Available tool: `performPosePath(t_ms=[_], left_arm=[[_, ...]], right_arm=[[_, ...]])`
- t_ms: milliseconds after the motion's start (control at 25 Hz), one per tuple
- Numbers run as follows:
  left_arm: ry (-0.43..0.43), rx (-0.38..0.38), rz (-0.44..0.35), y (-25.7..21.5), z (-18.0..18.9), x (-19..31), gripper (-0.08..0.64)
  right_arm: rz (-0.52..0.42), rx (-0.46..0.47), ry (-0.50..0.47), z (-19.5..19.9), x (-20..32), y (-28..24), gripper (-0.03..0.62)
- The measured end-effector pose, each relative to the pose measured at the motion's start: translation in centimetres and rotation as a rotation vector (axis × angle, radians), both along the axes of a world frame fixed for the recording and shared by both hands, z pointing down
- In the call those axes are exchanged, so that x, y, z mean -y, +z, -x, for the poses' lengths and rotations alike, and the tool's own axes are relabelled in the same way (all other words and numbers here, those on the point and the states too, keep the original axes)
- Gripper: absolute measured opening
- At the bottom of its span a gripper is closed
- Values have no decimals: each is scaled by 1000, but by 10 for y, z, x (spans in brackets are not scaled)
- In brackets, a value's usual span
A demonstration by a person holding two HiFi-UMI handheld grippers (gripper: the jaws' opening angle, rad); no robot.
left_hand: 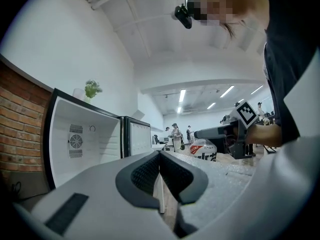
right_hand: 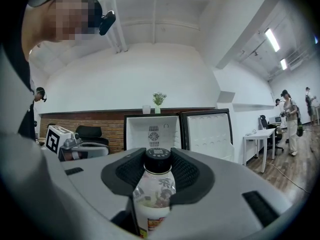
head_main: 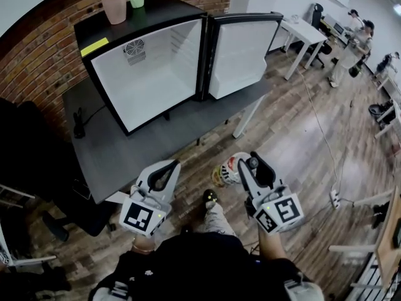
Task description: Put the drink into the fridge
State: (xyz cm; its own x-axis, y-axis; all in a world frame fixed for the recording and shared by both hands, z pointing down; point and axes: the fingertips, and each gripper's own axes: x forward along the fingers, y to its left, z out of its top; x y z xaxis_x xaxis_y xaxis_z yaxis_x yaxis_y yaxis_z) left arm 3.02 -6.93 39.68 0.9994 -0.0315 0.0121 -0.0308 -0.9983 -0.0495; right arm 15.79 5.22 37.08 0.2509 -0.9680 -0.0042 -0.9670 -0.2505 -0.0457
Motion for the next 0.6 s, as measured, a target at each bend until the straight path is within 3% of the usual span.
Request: performPosePath(t_ms=[600], left_arm=[[-251, 25, -2, 1, -49, 92, 3]], right_arm=[[20, 13, -249, -74, 122, 9, 149]])
